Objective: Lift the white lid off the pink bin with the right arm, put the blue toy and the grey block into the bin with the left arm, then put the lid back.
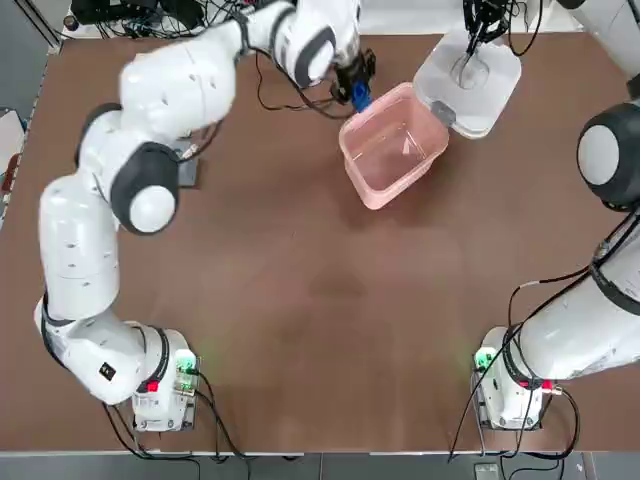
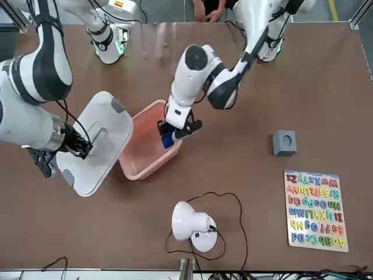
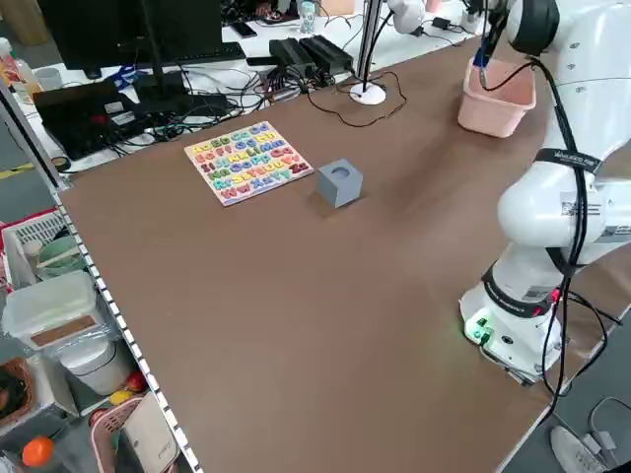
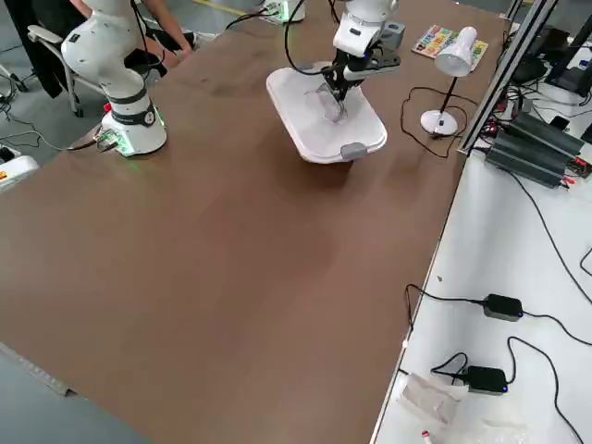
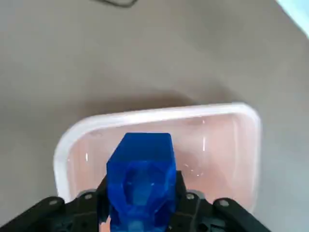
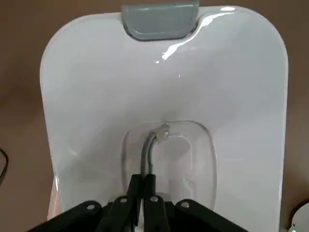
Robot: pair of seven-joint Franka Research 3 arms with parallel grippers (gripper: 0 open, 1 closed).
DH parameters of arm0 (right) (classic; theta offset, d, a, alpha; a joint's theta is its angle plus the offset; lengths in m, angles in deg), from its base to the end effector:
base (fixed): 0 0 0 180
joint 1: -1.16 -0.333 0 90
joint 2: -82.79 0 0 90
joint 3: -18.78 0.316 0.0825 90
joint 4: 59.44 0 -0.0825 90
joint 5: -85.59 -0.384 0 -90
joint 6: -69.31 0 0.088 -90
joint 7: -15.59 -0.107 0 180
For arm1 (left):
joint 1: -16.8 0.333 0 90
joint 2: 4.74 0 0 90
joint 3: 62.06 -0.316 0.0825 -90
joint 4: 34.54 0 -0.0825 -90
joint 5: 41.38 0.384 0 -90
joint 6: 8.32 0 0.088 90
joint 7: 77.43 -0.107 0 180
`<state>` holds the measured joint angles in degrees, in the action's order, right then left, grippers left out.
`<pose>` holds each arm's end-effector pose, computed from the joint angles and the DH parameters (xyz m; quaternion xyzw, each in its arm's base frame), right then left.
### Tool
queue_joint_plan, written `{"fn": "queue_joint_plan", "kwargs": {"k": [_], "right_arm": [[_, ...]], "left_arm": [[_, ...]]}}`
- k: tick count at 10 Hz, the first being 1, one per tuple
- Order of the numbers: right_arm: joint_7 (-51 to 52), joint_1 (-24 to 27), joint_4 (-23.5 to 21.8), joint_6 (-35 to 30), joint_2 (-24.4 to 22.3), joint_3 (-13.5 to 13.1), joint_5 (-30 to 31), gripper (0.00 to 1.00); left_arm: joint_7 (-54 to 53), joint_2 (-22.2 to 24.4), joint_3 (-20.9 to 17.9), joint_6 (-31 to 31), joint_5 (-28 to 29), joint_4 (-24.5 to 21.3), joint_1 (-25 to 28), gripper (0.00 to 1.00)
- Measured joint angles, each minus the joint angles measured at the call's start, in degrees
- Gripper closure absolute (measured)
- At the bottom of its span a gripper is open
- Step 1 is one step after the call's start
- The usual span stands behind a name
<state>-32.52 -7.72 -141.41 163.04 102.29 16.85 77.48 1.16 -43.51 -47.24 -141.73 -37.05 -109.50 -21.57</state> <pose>0.6421 0.0957 0.4909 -0.9290 0.3582 0.0894 0.0261 0.4995 -0.5795 0.3893 0.9537 0.2364 0.0353 0.1827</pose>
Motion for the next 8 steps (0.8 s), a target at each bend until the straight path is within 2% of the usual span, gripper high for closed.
{"fn": "queue_joint_plan", "kwargs": {"k": [1,2,3,5,6,8], "right_arm": [[0.5,0.3,0.0,0.0,0.0,0.0,0.0,0.93],[0.9,0.4,0.0,-0.1,0.0,0.0,0.0,0.93],[1.2,0.4,0.0,-0.1,0.0,0.0,0.0,0.93],[1.4,0.4,0.0,-0.2,0.0,0.0,0.0,0.93],[1.6,0.5,0.0,-0.2,0.0,0.0,0.0,0.93],[1.9,0.6,0.0,-0.2,0.1,0.0,0.0,0.93]], "left_arm": [[1.2,-1.2,-3.2,-1.1,0.0,0.1,-3.8,0.49],[2.0,-1.8,-4.9,-1.8,0.0,0.1,-5.9,0.47],[2.2,-1.9,-5.2,-1.9,0.0,0.3,-6.3,0.36],[2.2,-1.6,-5.3,-1.1,0.0,1.6,-6.2,0.07],[2.3,-0.9,-5.4,1.9,0.0,1.9,-6.0,0.01],[1.4,3.2,-5.9,13.4,0.0,2.0,-2.3,0.01]]}}
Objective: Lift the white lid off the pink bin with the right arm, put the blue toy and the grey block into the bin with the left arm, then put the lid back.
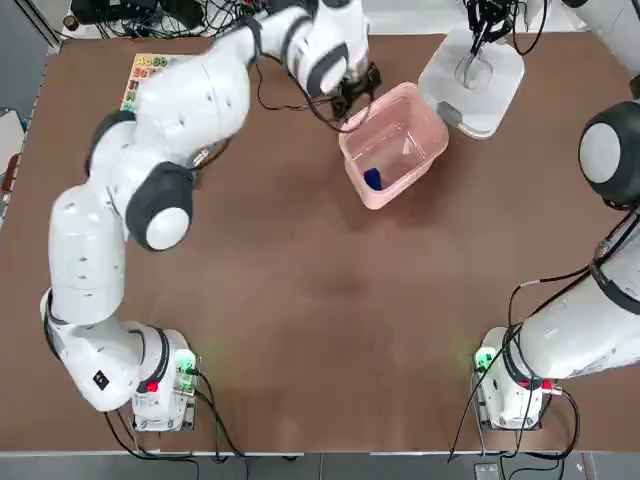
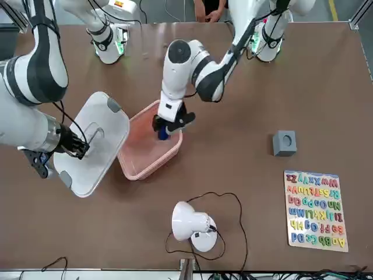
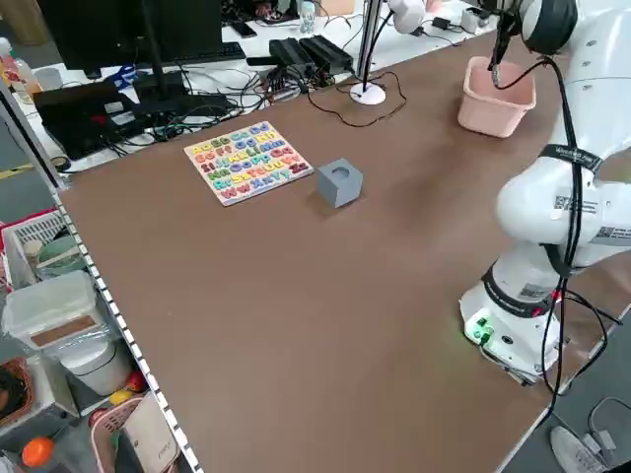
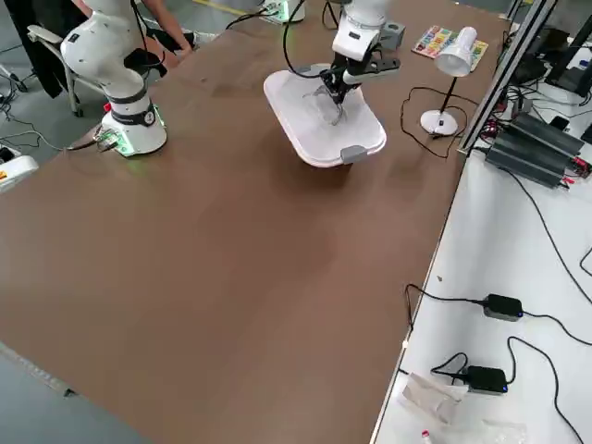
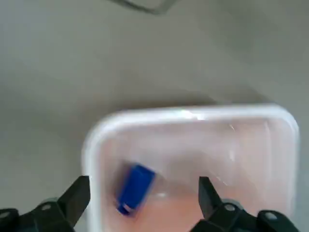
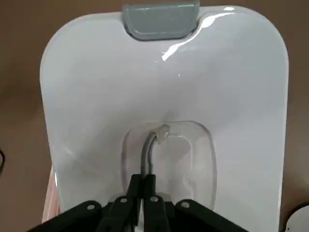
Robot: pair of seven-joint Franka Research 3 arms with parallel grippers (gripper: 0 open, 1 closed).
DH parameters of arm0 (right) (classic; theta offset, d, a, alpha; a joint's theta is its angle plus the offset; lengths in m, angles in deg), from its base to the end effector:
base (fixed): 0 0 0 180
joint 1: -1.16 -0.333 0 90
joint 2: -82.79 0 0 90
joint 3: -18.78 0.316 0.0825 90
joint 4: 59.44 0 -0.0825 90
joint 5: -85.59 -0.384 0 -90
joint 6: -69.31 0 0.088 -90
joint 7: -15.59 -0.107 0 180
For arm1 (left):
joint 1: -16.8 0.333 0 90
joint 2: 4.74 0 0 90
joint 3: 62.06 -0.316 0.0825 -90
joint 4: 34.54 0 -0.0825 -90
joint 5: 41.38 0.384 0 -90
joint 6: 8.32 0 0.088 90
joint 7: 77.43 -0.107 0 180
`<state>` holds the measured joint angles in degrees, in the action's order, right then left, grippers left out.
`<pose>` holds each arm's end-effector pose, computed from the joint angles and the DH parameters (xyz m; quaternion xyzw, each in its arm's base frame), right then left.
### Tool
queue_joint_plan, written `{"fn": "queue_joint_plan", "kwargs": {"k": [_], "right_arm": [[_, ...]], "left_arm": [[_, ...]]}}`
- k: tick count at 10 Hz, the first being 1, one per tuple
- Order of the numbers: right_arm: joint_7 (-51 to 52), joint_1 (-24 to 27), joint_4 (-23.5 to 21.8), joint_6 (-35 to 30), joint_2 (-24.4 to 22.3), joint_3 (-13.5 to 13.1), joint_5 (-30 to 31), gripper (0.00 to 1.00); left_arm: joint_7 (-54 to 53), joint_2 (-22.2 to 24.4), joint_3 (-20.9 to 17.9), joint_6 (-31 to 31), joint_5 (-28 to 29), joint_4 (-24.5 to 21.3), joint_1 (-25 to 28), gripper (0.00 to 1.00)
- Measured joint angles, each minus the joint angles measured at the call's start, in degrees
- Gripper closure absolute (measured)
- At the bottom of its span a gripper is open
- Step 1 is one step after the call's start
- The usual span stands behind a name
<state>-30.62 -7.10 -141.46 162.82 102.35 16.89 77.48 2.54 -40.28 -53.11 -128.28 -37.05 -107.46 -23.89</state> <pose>0.6426 0.0891 0.4895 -0.9329 0.3473 0.0914 0.0268 0.5091 -0.5486 0.4153 0.9590 0.2636 0.0360 0.0977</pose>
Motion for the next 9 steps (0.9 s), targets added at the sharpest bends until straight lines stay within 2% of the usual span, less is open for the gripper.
{"fn": "queue_joint_plan", "kwargs": {"k": [1,2,3,6,7,9], "right_arm": [[0.0,0.0,0.0,0.0,0.0,0.0,0.0,0.93],[0.1,0.0,0.0,0.0,0.0,0.0,0.0,0.93],[0.1,0.1,0.0,0.0,0.0,0.0,0.0,0.93],[0.2,0.4,0.0,0.0,0.1,0.0,0.0,0.93],[0.3,0.5,0.0,0.0,0.1,0.0,0.0,0.93],[0.8,0.6,0.0,-0.1,0.1,0.0,0.0,0.93]], "left_arm": [[-2.7,2.7,0.2,3.8,0.0,-1.0,4.2,0.01],[-6.7,5.9,0.5,4.9,0.0,-4.5,8.3,0.01],[-11.5,9.7,0.6,4.6,0.0,-10.3,12.0,0.01],[-28.2,22.9,0.7,-5.2,0.1,-33.6,22.5,0.01],[-33.8,26.0,0.7,-7.9,0.1,-40.1,26.4,0.01],[-43.4,29.6,0.6,-14.7,1.9,-49.6,33.7,0.01]]}}
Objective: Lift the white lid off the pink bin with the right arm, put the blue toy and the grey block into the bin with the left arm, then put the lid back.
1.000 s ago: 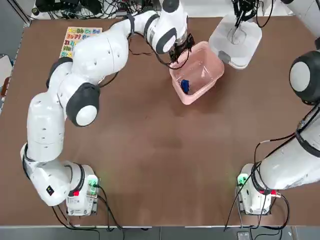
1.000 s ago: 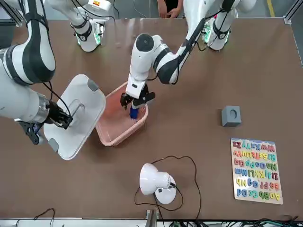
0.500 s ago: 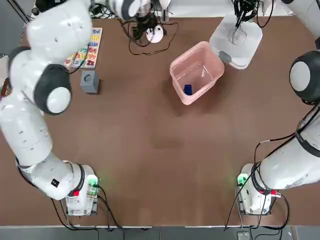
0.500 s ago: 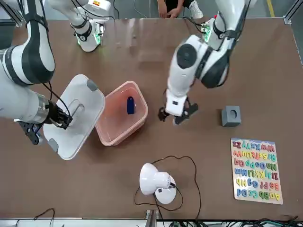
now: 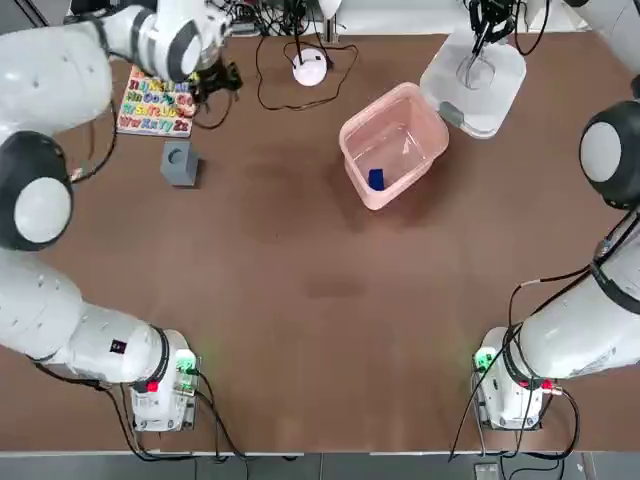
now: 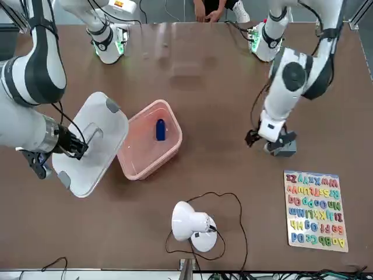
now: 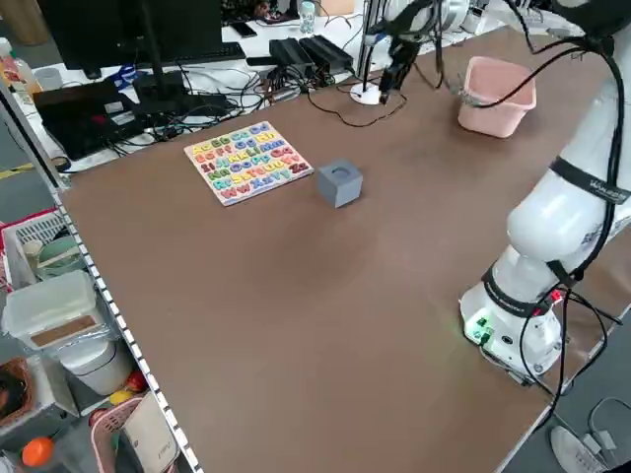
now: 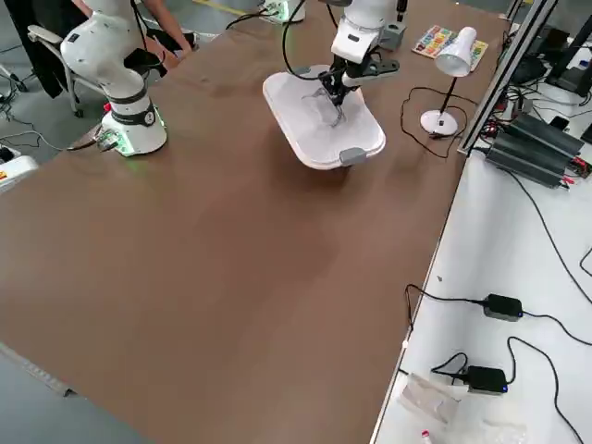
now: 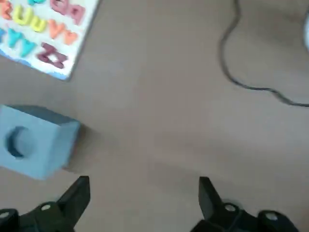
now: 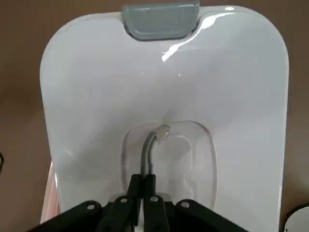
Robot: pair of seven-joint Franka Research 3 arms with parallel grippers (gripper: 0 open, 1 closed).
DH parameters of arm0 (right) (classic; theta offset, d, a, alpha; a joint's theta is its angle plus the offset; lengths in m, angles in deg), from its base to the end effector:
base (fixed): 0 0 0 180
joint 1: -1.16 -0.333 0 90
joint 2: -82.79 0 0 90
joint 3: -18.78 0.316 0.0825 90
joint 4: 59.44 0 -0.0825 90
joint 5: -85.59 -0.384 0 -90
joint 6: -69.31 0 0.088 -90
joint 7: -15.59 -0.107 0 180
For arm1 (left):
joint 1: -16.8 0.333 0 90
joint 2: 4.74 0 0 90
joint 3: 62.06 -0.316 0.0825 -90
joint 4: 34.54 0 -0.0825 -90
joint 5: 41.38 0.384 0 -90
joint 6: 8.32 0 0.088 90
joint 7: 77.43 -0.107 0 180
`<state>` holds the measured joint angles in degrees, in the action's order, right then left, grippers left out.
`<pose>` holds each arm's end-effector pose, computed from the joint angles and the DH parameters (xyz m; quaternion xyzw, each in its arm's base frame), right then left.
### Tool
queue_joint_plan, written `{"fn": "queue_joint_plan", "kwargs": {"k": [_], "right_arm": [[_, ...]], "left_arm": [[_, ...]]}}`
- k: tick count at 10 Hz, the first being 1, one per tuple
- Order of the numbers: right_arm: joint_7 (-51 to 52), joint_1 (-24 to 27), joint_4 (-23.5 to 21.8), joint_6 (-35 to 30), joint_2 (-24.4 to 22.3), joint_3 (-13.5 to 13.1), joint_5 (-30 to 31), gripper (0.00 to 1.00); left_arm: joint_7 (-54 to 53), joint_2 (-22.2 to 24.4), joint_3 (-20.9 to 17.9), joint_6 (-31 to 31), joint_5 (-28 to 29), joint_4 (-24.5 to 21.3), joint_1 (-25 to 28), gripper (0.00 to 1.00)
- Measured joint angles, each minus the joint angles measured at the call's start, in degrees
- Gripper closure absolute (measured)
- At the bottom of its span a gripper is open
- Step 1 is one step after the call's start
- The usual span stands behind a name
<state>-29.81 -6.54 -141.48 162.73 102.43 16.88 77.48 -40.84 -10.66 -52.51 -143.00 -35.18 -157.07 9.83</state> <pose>0.6435 0.0828 0.4883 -0.9335 0.3454 0.0926 0.0271 0.5432 -0.1583 0.3687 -0.9882 -0.1394 -0.0637 0.0039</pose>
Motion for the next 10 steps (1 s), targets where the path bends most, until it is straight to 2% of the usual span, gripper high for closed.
{"fn": "queue_joint_plan", "kwargs": {"k": [2,4,5,7,10], "right_arm": [[2.1,0.4,0.0,-1.6,0.0,0.0,0.0,0.93],[3.9,1.1,0.0,-2.1,0.0,0.0,0.0,0.93],[4.5,1.3,0.0,-2.2,0.0,0.0,0.1,0.93],[5.3,1.3,0.1,-2.2,0.0,0.0,0.4,0.93],[5.6,1.3,0.0,-2.3,0.0,0.0,0.5,0.93]], "left_arm": [[-9.8,2.4,0.0,-9.3,1.3,-8.1,8.5,0.01],[-14.3,1.4,0.0,-19.0,1.4,-14.5,12.5,0.01],[-14.8,-0.2,0.1,-22.6,1.4,-16.3,13.2,0.02],[-14.8,-3.2,0.2,-25.1,1.5,-17.0,13.3,0.04],[-14.8,-5.7,0.2,-25.1,1.5,-18.0,13.8,0.06]]}}
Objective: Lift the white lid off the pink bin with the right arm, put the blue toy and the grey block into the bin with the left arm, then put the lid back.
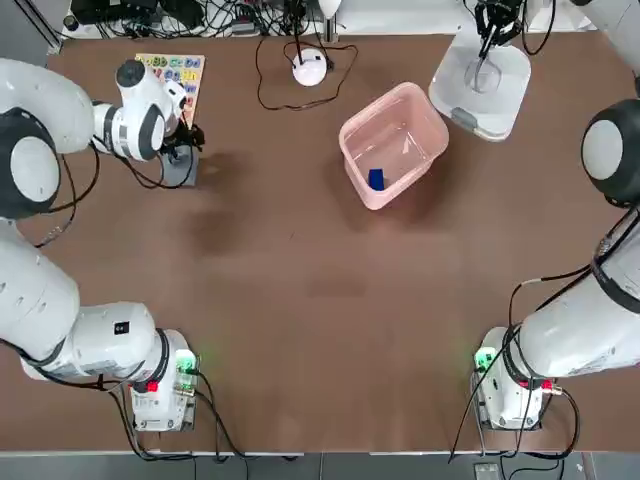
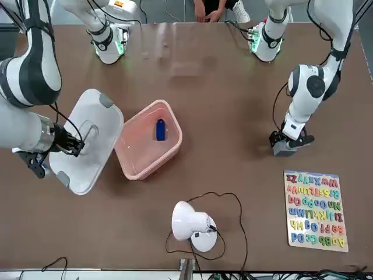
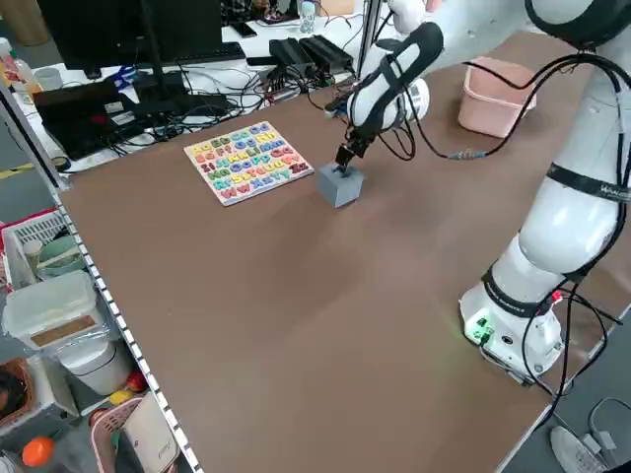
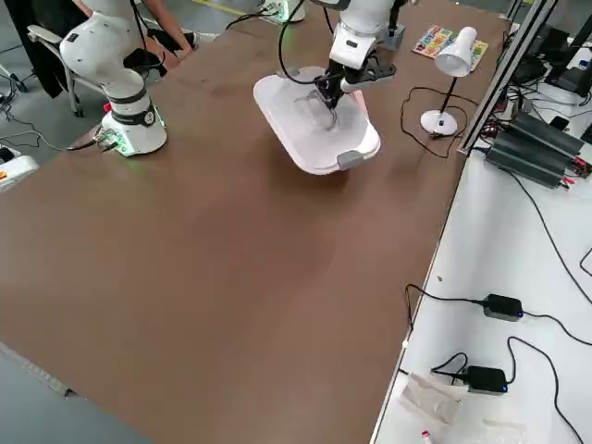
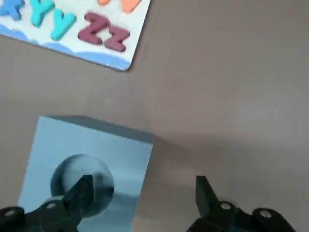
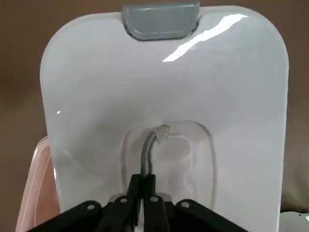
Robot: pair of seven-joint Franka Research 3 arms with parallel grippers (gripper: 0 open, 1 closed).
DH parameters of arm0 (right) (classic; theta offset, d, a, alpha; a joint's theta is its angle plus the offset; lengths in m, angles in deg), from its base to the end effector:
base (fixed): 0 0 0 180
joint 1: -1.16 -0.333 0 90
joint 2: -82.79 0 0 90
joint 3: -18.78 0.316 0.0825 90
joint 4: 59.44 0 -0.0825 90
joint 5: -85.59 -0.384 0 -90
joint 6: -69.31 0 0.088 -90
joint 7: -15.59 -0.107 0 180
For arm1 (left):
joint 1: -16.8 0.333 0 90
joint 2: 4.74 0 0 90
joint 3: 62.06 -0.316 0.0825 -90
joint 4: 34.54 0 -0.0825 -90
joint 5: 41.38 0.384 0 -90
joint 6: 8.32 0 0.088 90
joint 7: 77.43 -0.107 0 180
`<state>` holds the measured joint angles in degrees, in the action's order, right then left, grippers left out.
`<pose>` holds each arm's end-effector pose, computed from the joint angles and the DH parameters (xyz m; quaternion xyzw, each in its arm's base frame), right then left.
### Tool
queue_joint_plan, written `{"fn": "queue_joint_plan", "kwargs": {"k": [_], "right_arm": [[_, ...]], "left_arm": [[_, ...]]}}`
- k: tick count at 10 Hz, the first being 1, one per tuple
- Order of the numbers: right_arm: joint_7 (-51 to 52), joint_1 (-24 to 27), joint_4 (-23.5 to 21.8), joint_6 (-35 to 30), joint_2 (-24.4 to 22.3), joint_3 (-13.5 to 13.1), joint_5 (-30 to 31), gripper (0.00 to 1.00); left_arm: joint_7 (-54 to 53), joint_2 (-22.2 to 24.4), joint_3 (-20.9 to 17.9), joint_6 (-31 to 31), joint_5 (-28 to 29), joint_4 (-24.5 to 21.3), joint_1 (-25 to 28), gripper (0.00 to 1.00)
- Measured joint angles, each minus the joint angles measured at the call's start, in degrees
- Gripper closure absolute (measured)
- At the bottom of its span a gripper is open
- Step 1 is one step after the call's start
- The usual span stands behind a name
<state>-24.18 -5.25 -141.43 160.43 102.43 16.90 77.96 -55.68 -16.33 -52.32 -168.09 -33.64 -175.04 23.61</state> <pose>0.6405 0.0677 0.4859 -0.9452 0.3075 0.1074 0.0217 0.4974 -0.0333 0.2325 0.9920 0.1049 0.0700 0.0042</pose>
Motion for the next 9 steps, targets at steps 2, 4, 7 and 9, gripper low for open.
{"fn": "queue_joint_plan", "kwargs": {"k": [2,4,7,9], "right_arm": [[0.0,0.0,0.0,-0.1,0.0,0.0,0.0,0.93],[0.0,0.0,0.0,-0.1,0.0,0.0,0.0,0.93],[0.0,0.0,0.0,-0.1,0.0,0.0,0.0,0.93],[0.0,0.0,0.0,-0.1,0.0,0.0,0.0,0.93]], "left_arm": [[0.0,-0.9,0.0,-0.3,0.0,0.0,0.7,0.09],[0.0,-0.9,0.0,-0.3,0.1,0.1,1.6,0.37],[-0.1,-0.8,0.3,0.8,0.1,1.5,1.7,0.71],[-0.1,0.1,0.7,7.9,0.1,4.6,1.6,0.72]]}}
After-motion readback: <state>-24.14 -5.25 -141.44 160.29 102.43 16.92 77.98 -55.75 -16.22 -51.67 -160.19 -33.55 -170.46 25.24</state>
